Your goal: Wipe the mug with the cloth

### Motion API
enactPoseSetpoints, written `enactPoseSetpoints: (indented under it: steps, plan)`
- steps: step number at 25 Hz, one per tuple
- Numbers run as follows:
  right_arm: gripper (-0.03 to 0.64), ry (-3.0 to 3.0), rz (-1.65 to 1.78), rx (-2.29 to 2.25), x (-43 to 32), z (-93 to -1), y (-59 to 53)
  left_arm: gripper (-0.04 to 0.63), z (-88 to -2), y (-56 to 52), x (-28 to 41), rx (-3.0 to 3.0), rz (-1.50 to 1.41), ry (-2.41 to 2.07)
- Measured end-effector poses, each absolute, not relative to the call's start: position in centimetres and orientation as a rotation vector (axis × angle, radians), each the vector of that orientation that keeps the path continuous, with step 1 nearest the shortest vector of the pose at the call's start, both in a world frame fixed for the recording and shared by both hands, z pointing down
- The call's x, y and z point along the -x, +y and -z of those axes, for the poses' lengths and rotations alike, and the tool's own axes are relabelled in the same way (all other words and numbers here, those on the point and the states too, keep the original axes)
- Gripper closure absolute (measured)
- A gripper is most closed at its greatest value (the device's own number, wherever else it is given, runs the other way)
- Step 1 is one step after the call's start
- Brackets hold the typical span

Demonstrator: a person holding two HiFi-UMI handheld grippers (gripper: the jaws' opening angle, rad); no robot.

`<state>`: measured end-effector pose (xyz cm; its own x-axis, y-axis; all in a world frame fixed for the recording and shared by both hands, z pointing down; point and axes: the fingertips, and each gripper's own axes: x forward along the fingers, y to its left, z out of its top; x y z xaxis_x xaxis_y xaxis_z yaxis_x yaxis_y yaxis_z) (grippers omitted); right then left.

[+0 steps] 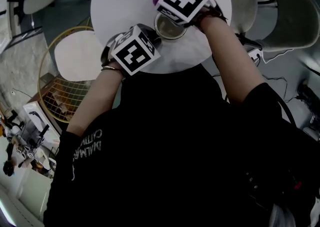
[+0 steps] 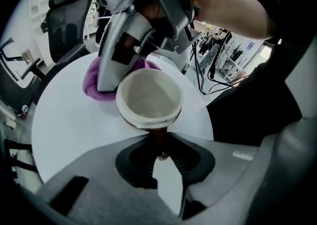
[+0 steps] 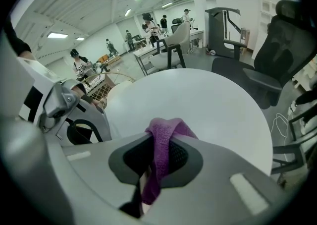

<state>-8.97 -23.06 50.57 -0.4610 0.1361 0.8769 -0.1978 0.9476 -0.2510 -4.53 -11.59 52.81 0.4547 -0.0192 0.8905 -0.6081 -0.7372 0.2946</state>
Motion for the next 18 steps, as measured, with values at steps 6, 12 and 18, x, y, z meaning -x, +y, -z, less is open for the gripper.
enactPoseSetpoints:
  steps: [6, 12, 18]
  plan:
    - [0.586, -2.002, -0.346, -0.014, 9.5, -50.4, -22.3, 0.532, -53.0, -11.6, 4.2, -2.117, -1.257, -0.55]
    - [0.586, -2.021, -0.337, 0.011, 11.1, -50.0, -21.0, 0.532, -52.8, -11.5, 4.6, -2.106, -1.225, -0.586]
    - [0.586, -2.011, -0.306, 0.025, 11.2, -50.1, -20.6, 0.532, -52.7, -11.4, 4.7, -2.092, -1.213, -0.624]
